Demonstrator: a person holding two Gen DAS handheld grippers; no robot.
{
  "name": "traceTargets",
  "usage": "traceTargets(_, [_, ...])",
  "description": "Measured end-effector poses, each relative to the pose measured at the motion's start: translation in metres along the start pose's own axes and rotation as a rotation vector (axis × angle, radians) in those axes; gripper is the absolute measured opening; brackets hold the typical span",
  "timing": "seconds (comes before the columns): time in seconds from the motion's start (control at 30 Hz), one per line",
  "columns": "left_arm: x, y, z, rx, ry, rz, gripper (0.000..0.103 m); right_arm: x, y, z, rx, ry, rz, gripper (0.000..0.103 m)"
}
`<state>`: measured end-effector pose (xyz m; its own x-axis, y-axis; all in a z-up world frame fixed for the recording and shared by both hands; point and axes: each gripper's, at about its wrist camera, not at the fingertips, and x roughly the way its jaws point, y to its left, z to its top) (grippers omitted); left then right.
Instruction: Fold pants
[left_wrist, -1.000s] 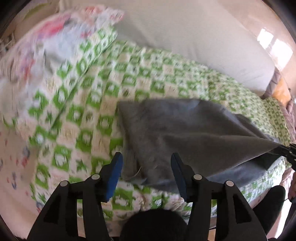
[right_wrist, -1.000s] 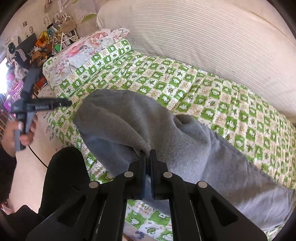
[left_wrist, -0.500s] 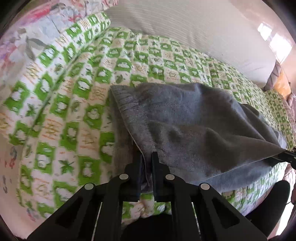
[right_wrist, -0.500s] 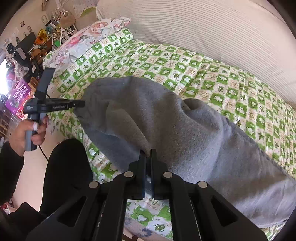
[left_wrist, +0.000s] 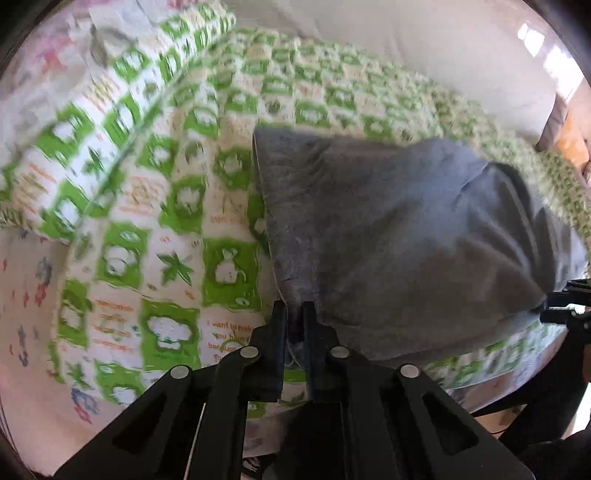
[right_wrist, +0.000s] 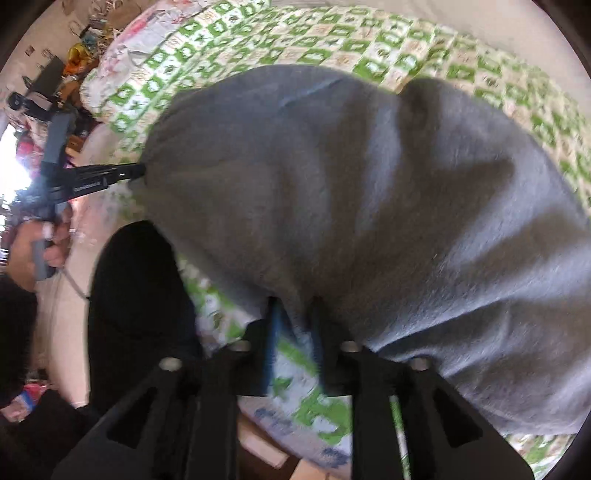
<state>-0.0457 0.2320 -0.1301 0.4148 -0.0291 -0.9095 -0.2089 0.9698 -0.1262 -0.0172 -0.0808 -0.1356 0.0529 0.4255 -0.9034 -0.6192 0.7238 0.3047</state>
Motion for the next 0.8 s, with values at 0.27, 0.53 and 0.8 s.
traceTargets(0.27, [-0.041, -0.013, 0.016, -0.031, -0.096, -0.018, 0.050, -0.067, -0.022, 0.013, 0.052, -0.149, 0.028, 0.051])
traceTargets(0.53, [-0.034, -0.156, -0.004, 0.285, -0.098, -0.231, 0.050, -0.082, -0.075, 0.086, 0.132, -0.237, -0.056, 0.051])
traceTargets(0.8, [-0.005, -0.264, -0.033, 0.730, -0.168, -0.154, 0.052, -0.051, -0.084, 0.137, 0.081, -0.163, -0.057, 0.050])
